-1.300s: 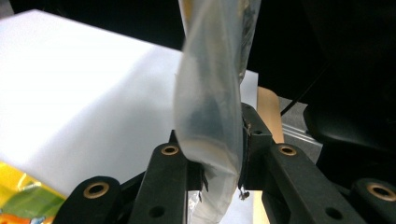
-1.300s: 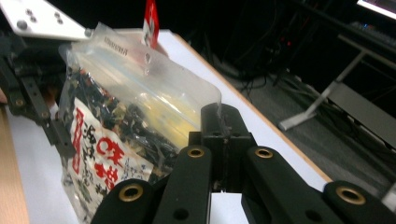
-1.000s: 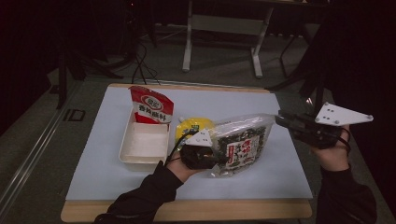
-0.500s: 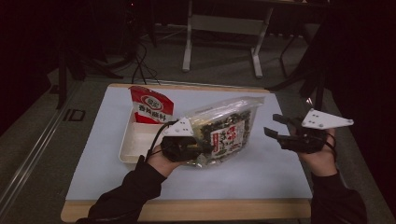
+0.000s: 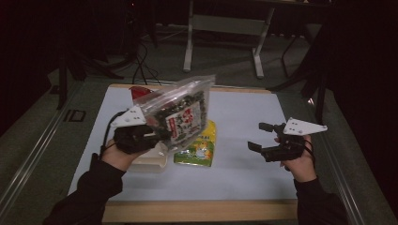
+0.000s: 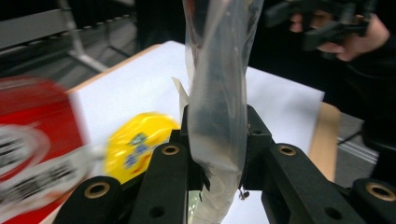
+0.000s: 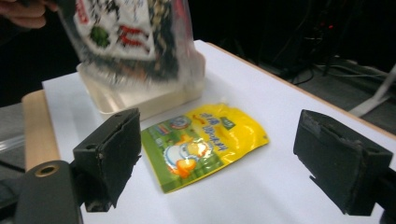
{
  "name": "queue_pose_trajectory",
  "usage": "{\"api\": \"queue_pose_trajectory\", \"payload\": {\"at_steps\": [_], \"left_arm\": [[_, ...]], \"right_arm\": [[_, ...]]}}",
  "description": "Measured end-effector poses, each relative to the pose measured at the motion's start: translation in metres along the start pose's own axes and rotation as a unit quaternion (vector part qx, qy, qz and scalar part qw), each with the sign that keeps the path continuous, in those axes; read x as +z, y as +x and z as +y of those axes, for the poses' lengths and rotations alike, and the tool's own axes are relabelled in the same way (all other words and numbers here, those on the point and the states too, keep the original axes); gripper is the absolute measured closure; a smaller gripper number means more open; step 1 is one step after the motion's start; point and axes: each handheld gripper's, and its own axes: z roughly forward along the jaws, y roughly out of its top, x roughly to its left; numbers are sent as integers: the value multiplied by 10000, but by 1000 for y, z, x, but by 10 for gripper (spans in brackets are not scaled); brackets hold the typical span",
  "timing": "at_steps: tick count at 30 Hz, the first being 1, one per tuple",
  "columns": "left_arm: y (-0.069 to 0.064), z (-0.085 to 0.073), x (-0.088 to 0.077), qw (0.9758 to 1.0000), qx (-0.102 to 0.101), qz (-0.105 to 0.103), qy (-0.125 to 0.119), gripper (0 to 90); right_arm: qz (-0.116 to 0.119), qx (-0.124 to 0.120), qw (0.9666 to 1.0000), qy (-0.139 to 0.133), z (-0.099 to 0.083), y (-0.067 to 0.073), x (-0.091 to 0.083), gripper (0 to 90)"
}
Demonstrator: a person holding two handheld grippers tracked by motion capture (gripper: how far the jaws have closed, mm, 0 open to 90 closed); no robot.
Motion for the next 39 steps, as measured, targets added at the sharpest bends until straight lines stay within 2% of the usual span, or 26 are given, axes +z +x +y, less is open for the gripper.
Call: {"api": "queue_pose_trajectory", "payload": {"at_steps": [1, 3, 4, 6, 8, 9, 13, 19, 25, 28, 35, 39], "left_arm": [[3, -1, -5, 10000, -20, 93, 4, 779], [3, -1, -5, 10000, -20, 93, 4, 779], [20, -7, -23, 9994, -128, 310, 17, 779], [29, -13, -32, 9990, -179, 410, -8, 779], [33, -15, -35, 9989, -237, 416, -10, 779], [40, -21, -40, 9986, -270, 445, -2, 779], [49, -34, -45, 9984, -330, 446, 84, 779], [57, -46, -46, 9975, -391, 527, 274, 779], [60, -50, -39, 9966, -384, 481, 544, 778], [62, -52, -36, 9954, -398, 504, 706, 778], [67, -56, -25, 9939, -400, 504, 899, 778], [70, -59, -21, 9941, -369, 482, 903, 778]], "right_arm": [[-47, 31, 10000, -10, -1, -1, 0, 141], [-99, 63, 9999, -37, -2, -1, 0, 141], [-81, 105, 9999, -101, -5, -3, -1, 141], [-56, 102, 9999, -101, -6, -4, -1, 141], [-1, 137, 9998, -116, -7, -4, -1, 140], [-32, 97, 9999, -70, -8, -5, 0, 140], [-22, 110, 9999, -67, -10, -6, 2, 142], [19, 65, 10000, -12, -11, -6, 7, 142], [8, 62, 10000, 15, -12, -6, 9, 143], [14, 74, 10000, 5, -12, -7, 8, 143], [25, 78, 10000, 0, -12, -7, 8, 143], [44, 70, 10000, 27, -13, -6, 8, 143]]}}
